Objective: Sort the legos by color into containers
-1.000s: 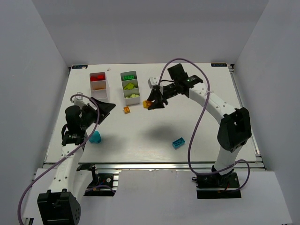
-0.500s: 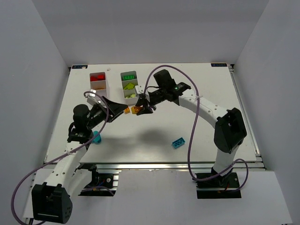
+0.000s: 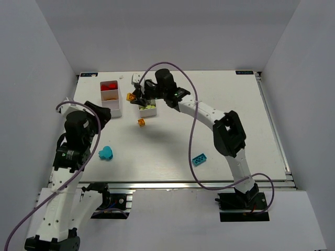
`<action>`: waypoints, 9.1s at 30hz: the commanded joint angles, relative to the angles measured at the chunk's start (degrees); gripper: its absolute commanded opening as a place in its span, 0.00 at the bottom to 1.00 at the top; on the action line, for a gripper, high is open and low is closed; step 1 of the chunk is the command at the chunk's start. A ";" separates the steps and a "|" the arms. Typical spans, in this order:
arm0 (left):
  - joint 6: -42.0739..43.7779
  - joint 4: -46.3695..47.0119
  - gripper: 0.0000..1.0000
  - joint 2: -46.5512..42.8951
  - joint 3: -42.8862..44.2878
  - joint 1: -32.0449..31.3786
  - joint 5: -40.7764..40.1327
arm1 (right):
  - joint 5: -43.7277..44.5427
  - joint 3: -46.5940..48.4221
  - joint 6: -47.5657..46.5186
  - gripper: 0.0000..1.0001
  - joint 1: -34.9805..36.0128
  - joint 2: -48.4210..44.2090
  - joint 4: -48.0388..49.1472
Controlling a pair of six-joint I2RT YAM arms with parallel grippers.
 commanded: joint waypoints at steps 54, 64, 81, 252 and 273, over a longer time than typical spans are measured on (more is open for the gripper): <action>8.15 16.42 0.76 7.05 -0.85 0.12 32.04 | -16.32 -13.78 -13.32 0.00 1.63 -12.23 0.30; 3.77 19.04 0.75 5.55 -2.87 0.12 33.26 | -13.24 -13.26 -11.82 0.00 1.10 -12.06 -1.17; 6.13 17.64 0.70 10.30 -3.83 0.03 31.68 | -15.96 -15.89 -9.45 0.00 1.19 -15.84 1.47; 16.85 11.94 0.13 46.15 20.15 3.80 -4.00 | -8.84 -39.27 6.64 0.08 -25.88 -31.04 -8.64; 20.72 11.94 0.39 64.96 33.87 10.84 -0.57 | -7.96 -38.22 5.15 0.13 -25.88 -30.60 -9.34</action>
